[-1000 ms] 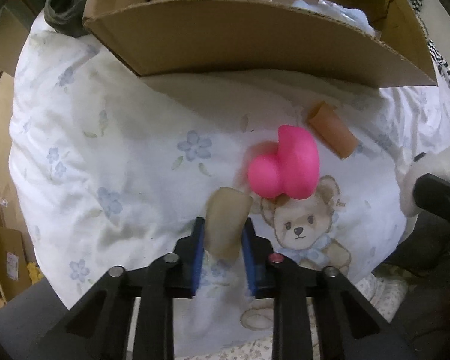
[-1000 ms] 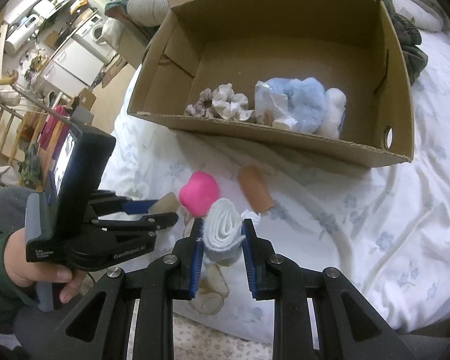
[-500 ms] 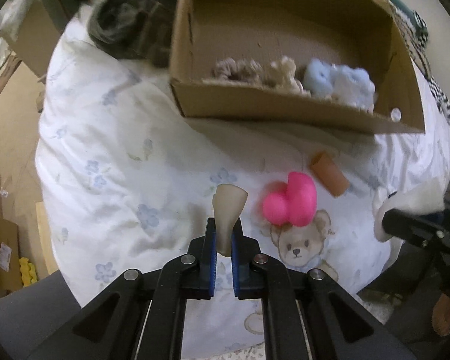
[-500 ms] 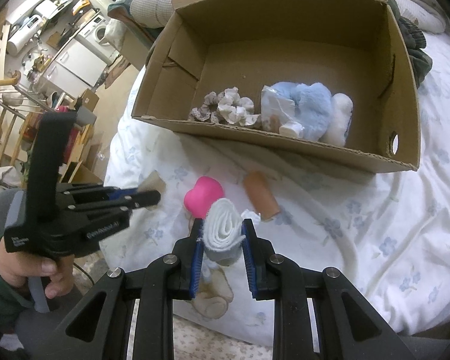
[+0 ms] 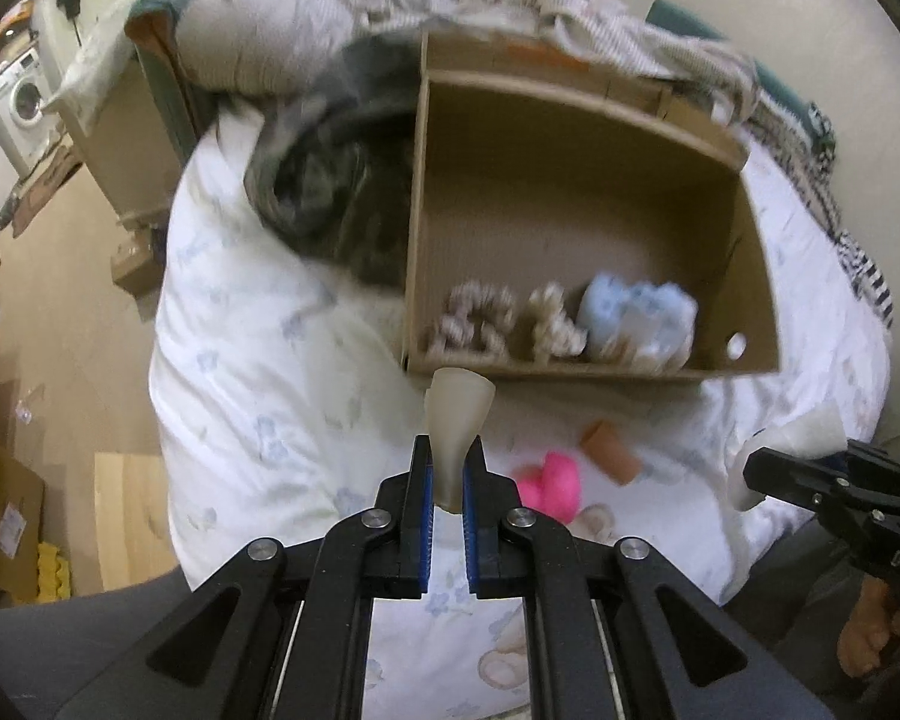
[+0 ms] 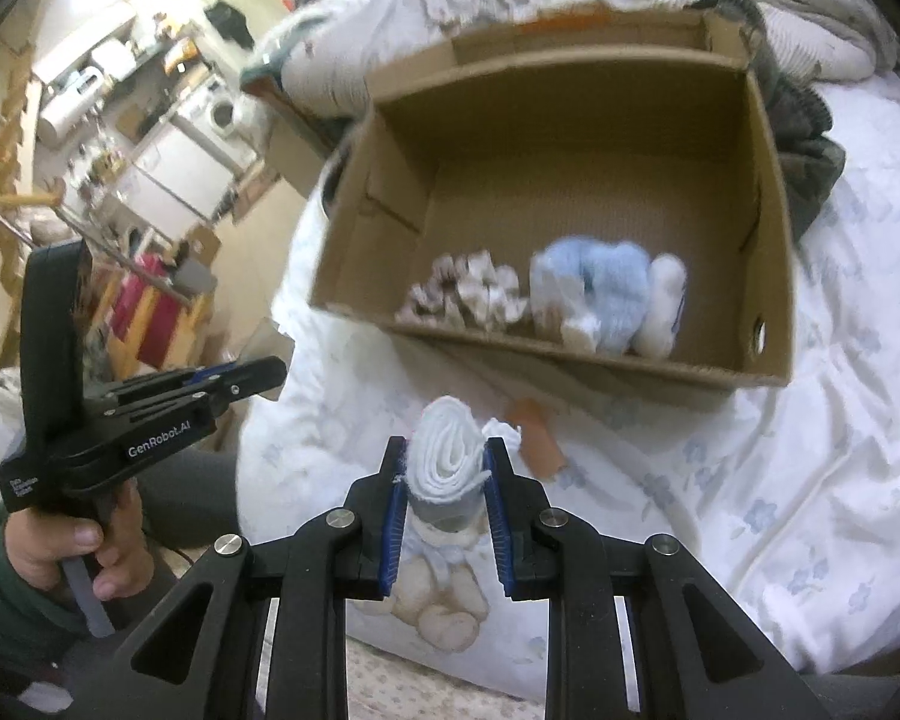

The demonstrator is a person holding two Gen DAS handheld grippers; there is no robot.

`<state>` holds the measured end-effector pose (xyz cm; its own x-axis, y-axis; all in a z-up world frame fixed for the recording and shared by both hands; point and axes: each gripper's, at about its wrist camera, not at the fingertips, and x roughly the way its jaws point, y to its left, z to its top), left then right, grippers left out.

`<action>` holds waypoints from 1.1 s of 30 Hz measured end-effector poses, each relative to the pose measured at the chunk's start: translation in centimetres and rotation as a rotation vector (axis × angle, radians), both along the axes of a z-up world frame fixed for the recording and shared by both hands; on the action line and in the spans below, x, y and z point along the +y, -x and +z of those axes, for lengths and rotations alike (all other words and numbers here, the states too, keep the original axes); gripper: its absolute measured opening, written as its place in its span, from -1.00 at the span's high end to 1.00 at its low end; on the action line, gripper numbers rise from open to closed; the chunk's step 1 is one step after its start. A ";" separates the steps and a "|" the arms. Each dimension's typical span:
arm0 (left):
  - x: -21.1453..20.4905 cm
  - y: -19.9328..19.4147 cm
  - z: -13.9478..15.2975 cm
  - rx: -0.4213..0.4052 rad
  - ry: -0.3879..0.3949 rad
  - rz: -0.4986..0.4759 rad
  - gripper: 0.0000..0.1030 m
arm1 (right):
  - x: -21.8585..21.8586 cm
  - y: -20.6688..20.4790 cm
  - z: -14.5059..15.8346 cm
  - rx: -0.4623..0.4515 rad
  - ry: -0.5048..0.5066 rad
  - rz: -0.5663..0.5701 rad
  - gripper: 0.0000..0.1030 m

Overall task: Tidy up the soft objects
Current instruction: 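Carry the beige cone and white sock over the box with both tools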

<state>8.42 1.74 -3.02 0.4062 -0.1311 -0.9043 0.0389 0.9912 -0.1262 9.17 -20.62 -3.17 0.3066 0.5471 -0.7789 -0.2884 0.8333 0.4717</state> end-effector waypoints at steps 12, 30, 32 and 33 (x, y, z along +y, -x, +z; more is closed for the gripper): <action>-0.4 -2.4 5.1 -0.103 0.017 -0.024 0.85 | -2.9 -1.7 4.8 -0.124 -0.119 -0.106 0.49; -3.6 -7.9 2.6 -0.148 0.005 -0.071 0.85 | -5.2 -6.4 0.9 -0.041 -0.040 -0.235 0.49; -3.7 -8.1 1.4 -0.148 -0.008 -0.071 0.85 | -5.0 -6.5 0.4 -0.038 -0.006 -0.234 0.49; -3.7 -8.3 0.7 -0.140 -0.016 -0.061 0.85 | -4.9 -6.6 0.2 -0.040 0.008 -0.232 0.49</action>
<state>16.69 -1.99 -2.28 0.5206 -0.1459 -0.8412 0.1155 0.9883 -0.1000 15.74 -25.57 -2.99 0.4540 0.4518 -0.7679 -0.1066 0.8832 0.4567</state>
